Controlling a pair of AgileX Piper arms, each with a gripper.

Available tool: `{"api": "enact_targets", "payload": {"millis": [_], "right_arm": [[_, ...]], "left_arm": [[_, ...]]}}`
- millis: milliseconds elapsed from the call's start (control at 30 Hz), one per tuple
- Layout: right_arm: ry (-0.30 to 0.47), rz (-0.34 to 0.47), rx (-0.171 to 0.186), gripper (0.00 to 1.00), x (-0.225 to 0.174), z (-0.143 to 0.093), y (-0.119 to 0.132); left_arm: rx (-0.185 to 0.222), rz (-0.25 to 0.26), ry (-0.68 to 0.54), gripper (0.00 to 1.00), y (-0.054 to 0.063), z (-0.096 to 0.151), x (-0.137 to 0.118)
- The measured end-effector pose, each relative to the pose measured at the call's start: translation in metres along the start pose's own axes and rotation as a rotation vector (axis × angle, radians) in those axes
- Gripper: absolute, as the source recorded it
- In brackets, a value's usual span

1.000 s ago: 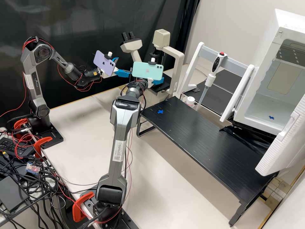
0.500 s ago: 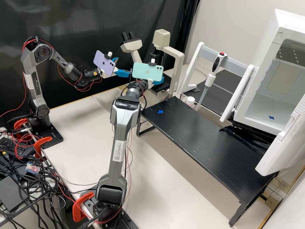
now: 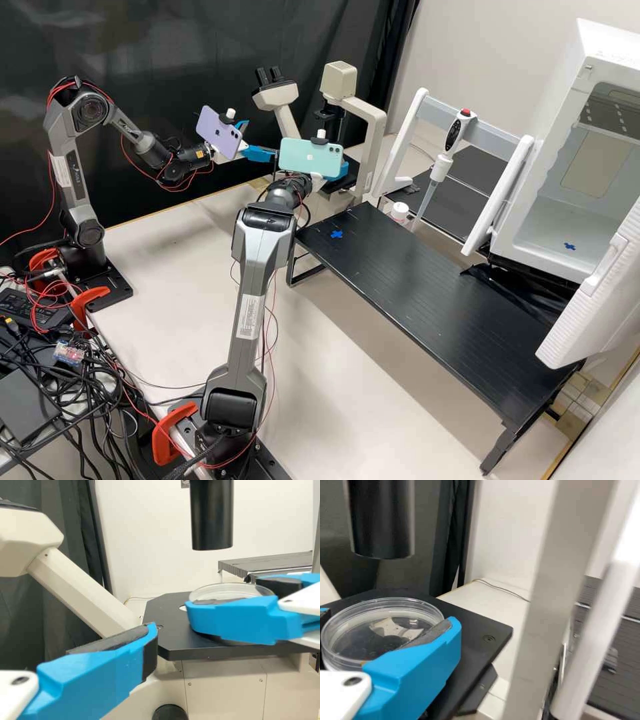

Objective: Move the petri dish to the bench

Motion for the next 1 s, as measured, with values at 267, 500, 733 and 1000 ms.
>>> {"api": "enact_targets", "payload": {"millis": [267, 500, 733, 1000], "right_arm": [[0.063, 0.0, 0.053, 0.0, -0.024, 0.002, 0.011], [0.121, -0.024, 0.072, 0.0, -0.046, -0.005, 0.013], [0.131, -0.048, 0.049, 0.0, -0.05, -0.006, 0.006], [0.147, -0.039, 0.047, 0.0, -0.054, -0.011, 0.01]], "left_arm": [[0.0, 0.0, 0.0, 1.0, 0.0, 0.0, 0.0], [0.0, 0.0, 0.0, 1.0, 0.0, 0.0, 0.0], [0.0, 0.0, 0.0, 1.0, 0.0, 0.0, 0.0], [0.0, 0.0, 0.0, 1.0, 0.0, 0.0, 0.0]]}}
